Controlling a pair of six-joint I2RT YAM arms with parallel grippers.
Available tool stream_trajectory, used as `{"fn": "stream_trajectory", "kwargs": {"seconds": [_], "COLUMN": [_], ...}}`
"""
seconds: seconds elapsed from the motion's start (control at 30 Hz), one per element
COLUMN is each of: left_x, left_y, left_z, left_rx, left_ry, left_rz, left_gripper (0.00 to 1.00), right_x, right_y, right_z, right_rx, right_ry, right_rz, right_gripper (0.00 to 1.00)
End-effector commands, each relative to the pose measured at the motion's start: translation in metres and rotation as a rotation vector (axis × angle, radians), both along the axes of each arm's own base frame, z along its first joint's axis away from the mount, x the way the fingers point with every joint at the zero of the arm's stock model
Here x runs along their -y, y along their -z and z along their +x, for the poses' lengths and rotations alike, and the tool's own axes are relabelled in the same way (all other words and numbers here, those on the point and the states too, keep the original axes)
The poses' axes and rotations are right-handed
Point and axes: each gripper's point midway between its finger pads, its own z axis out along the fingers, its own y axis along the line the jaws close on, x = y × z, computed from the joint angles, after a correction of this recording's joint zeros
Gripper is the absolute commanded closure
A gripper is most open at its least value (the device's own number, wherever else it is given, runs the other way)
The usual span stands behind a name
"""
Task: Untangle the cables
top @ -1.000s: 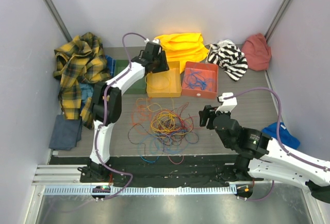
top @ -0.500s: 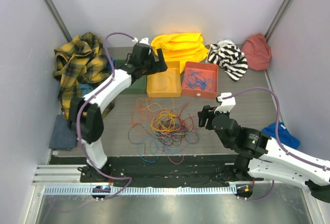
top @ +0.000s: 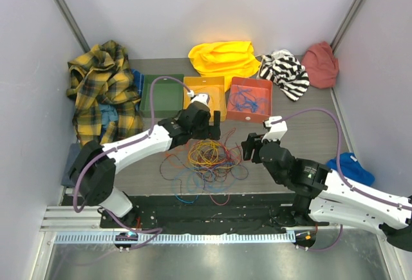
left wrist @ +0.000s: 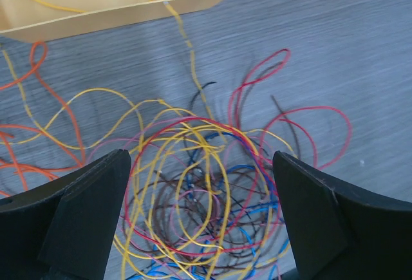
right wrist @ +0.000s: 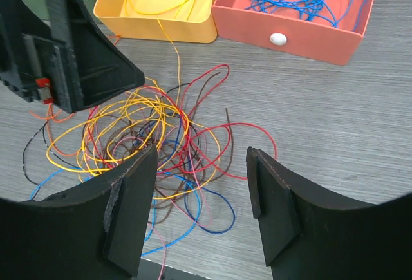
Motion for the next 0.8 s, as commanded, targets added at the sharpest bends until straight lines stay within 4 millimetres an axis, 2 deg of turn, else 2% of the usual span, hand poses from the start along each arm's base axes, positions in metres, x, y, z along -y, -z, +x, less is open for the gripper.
{"fn": "stream_trajectory", "kwargs": {"seconds": [0.0, 0.23, 0.43, 0.63, 0.67, 0.73, 0.77], "left_x": [-0.002, 0.002, 0.006, 0.008, 0.008, 0.007, 0.005], "left_y": [0.001, 0.028, 0.055, 0.073, 0.072, 0.063, 0.059], "left_z": [0.013, 0.005, 0.002, -0.002, -0.003, -0.002, -0.002], "left_rx": [0.008, -0.056, -0.116, -0.16, -0.158, -0.14, -0.132], "left_ry": [-0.056, -0.034, -0.013, 0.002, 0.001, -0.002, -0.006], "left_rz": [-0.016, -0.011, 0.028, 0.041, 0.041, 0.028, 0.027], "left_gripper": [0.06, 0.16, 0.28, 0.54, 0.65, 0.75, 0.84], "right_x": [-0.005, -0.007, -0.005, -0.002, -0.001, -0.001, 0.0], "right_y": [-0.011, -0.009, -0.011, -0.01, -0.01, -0.011, -0.011], "right_z": [0.001, 0.003, 0.002, 0.002, 0.001, 0.002, 0.001], "right_rx": [0.022, 0.02, 0.024, 0.025, 0.025, 0.027, 0.027], "right_ry": [0.006, 0.013, 0.01, 0.019, 0.017, 0.021, 0.021], "right_rz": [0.076, 0.064, 0.064, 0.065, 0.064, 0.063, 0.064], "right_gripper": [0.35, 0.35, 0.35, 0.35, 0.36, 0.36, 0.35]}}
